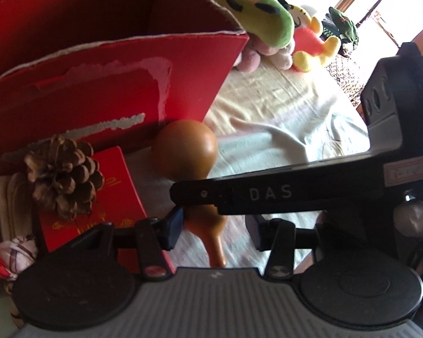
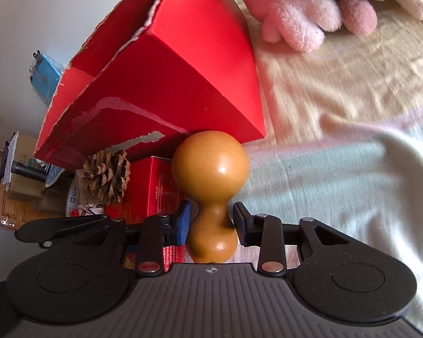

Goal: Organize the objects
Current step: 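Grasp the wooden gourd toy with the right gripper and lift it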

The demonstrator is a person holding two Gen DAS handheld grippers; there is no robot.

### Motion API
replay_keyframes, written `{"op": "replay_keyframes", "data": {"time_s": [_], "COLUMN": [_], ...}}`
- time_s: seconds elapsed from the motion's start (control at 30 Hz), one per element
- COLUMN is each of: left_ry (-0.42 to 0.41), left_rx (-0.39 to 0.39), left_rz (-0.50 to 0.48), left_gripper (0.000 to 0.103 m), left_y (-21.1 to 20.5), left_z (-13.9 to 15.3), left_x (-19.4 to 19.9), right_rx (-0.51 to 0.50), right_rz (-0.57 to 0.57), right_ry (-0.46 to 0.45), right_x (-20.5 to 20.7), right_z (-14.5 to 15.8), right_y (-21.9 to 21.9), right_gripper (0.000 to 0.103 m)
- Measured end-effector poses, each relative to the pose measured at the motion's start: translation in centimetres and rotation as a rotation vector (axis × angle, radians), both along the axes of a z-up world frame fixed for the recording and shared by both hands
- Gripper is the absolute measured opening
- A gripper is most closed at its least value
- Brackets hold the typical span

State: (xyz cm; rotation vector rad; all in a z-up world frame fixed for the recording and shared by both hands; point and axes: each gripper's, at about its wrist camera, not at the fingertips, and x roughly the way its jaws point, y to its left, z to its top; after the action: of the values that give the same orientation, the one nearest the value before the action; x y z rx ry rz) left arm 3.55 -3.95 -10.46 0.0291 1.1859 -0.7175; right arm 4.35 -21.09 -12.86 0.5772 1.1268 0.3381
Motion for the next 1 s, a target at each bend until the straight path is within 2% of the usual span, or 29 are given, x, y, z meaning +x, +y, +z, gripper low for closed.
{"op": "replay_keyframes", "data": {"time_s": [0.2, 0.43, 0.63, 0.8, 1.0], "left_ry": [0.011, -0.075, -0.177, -0.275, -0.381], "left_rx": [0.013, -0.019, -0.062, -0.108, -0.115], "left_rz": [-0.026, -0.122, -0.192, -0.212, -0.193], "left_gripper": [0.042, 0.041, 0.041, 0.041, 0.041], "left_y": [-0.8, -1.6, -1.8, -1.3, -0.3], "left_z": [-0.7, 2.0, 5.4, 9.2, 12.5], "left_x": [0.1, -1.5, -2.3, -1.6, 1.5], "right_rx": [0.037, 0.039, 0.000, -0.036, -0.063], "right_rz": [-0.009, -0.081, -0.135, -0.162, -0.156], "right_ry": [-0.003, -0.062, -0.172, -0.301, -0.415], "right_x": [-1.0, -3.0, -4.6, -4.9, -1.1], "right_z": [0.1, 2.2, 5.6, 9.2, 12.4], "right_y": [-0.7, -1.9, -1.8, -1.5, -0.4], "right_gripper": [0.034, 0.033, 0.033, 0.033, 0.033]}}
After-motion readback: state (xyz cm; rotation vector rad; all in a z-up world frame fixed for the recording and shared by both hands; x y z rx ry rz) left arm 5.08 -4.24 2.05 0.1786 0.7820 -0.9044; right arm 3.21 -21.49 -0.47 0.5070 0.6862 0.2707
